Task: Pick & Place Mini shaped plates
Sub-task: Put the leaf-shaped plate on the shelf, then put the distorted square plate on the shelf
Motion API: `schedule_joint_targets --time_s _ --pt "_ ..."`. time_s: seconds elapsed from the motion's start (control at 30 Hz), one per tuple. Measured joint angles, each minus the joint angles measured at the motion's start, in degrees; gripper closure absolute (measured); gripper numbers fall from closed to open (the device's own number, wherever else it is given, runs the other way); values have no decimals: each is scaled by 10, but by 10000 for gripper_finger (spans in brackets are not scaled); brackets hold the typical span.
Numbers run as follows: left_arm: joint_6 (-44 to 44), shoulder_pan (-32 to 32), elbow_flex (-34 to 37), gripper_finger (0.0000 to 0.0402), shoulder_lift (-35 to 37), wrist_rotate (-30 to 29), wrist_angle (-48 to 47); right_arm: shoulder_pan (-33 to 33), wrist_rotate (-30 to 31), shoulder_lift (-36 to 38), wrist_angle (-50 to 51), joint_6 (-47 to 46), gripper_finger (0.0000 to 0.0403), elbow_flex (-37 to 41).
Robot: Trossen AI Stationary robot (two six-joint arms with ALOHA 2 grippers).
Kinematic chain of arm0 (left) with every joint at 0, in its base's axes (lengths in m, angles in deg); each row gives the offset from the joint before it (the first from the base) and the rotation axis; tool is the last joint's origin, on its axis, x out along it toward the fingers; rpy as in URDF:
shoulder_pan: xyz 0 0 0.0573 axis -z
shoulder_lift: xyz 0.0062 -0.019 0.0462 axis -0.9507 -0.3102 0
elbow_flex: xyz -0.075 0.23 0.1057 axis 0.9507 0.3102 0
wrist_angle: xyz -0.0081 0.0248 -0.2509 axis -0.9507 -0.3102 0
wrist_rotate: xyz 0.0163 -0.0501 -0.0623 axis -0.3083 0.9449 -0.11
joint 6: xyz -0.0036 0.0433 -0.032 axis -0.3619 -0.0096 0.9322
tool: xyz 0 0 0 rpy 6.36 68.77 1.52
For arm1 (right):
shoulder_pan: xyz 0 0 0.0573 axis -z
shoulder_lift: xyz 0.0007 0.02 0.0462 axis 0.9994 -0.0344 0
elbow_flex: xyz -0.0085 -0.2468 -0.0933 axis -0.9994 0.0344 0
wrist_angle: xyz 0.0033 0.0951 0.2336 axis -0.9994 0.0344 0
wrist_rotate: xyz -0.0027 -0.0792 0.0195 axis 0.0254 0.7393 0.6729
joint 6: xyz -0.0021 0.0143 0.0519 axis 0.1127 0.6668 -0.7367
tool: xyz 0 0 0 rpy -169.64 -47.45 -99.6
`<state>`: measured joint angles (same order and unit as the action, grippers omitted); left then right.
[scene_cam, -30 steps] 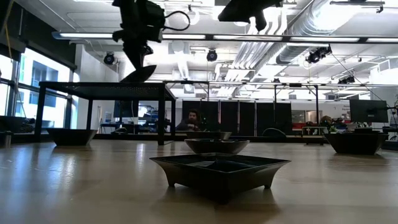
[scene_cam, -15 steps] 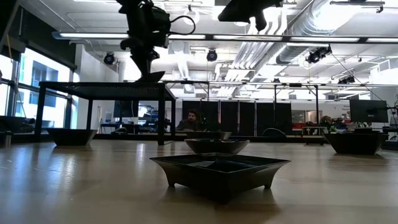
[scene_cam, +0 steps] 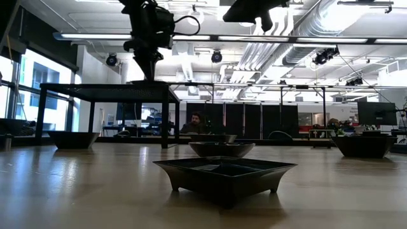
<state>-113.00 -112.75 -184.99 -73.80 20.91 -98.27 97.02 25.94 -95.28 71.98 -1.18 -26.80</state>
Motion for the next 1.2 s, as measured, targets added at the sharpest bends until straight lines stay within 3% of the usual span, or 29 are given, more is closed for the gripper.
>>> schedule_joint_targets --time_s 0.33,0.53,0.7,0.8,0.9,1.1,1.2 --pt "56 0 0 353 20 20 16 0 0 0 2 0 371 0" --pt "110 0 12 396 73 144 -28 0 0 5 35 0 375 0" --pt "192 0 100 400 145 257 0 17 -24 41 155 -43 397 0" --pt "279 0 192 400 210 266 101 40 -58 69 242 -90 399 0" --pt "406 12 301 401 288 249 266 62 -105 86 320 -122 399 4" --pt "603 86 481 401 422 157 585 99 -249 103 450 -150 396 61" --pt "649 128 533 401 458 95 664 128 -299 109 502 -147 390 98"
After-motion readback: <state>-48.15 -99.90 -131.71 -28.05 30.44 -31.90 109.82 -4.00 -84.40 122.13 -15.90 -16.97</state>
